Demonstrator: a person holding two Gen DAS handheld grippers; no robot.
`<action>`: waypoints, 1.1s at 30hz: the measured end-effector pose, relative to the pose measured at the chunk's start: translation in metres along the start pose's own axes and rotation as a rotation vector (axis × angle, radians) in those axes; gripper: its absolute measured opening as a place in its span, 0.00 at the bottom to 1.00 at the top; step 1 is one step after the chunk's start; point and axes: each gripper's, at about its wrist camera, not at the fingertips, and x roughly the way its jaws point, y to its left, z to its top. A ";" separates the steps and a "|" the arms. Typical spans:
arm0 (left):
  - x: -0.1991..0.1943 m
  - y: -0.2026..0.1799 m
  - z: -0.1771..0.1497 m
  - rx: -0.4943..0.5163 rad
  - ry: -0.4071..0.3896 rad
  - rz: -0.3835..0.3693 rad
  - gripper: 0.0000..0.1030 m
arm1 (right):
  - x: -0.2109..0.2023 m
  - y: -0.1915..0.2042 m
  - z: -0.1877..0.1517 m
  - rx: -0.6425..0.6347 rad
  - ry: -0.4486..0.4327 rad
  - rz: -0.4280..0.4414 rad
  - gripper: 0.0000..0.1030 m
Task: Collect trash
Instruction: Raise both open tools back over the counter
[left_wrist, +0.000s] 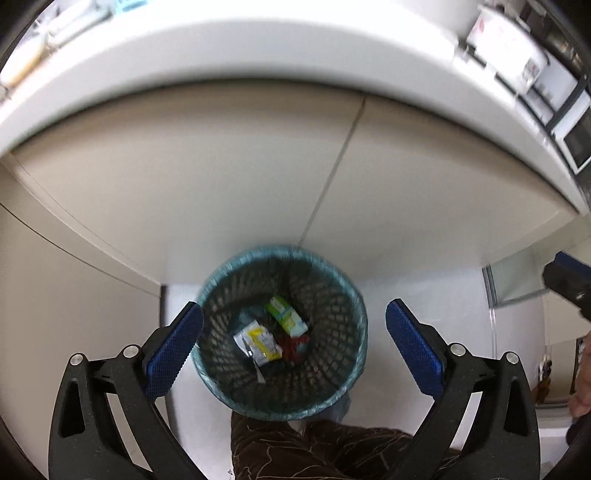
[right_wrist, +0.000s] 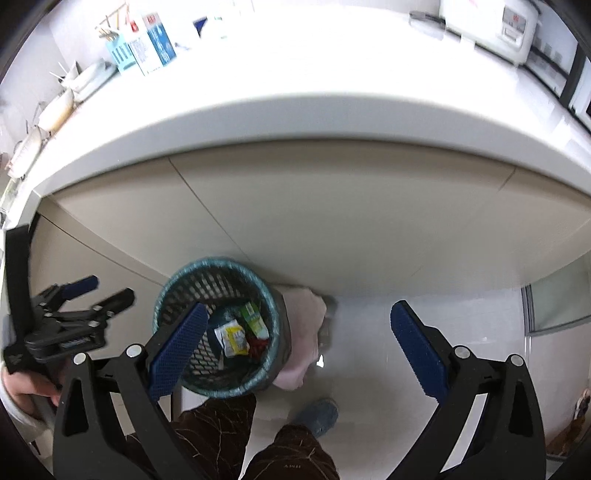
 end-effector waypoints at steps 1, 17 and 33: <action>-0.011 0.001 0.006 -0.006 -0.015 -0.003 0.94 | -0.005 0.001 0.004 -0.004 -0.015 -0.001 0.93; -0.109 0.020 0.115 -0.068 -0.199 0.032 0.94 | -0.065 0.018 0.098 -0.005 -0.210 -0.009 0.93; -0.127 0.012 0.231 -0.043 -0.308 0.045 0.94 | -0.092 0.031 0.204 -0.008 -0.307 -0.038 0.93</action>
